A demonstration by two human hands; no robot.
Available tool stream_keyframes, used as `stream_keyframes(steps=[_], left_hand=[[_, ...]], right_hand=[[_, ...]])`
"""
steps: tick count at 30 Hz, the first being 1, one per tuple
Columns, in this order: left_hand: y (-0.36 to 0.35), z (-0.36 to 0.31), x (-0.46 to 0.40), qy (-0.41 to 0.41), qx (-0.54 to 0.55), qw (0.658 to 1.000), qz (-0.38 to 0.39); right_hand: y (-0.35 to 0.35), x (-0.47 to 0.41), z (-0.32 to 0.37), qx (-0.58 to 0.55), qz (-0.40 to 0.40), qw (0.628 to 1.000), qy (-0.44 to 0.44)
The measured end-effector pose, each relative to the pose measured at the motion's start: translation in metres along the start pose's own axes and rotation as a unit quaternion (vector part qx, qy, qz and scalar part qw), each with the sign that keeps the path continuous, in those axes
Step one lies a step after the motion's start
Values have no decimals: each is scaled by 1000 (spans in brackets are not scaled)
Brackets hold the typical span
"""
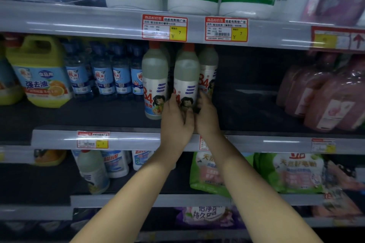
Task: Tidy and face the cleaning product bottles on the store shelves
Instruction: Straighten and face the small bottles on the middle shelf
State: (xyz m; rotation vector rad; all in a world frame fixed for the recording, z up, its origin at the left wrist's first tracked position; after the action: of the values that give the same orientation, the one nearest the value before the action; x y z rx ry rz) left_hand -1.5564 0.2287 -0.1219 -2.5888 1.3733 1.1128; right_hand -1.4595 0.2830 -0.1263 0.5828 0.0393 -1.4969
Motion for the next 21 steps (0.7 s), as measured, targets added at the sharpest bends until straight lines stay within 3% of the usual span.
stream_keyframes(steps=[7,21], left_hand=[[1,-5,7,-26,-44,998,-26],[2,-3,8,-43,-57,997,-22]], right_hand=[[-4,-7,-1,57,3,998,11],[-6,-4,-5,35,14,999,6]])
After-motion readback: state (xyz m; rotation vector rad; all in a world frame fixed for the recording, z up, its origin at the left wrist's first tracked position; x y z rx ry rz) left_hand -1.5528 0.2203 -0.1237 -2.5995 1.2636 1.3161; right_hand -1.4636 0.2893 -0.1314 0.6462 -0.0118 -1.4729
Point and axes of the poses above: each hand's wrist, its own x-axis away from the middle knuckle, its own y-axis out of the back of the hand, z = x × y, the point moved 9 cm from there along -x, towards the middle knuckle, and after that the axes turned 2 degrees about -z, right-handed, at the moved point
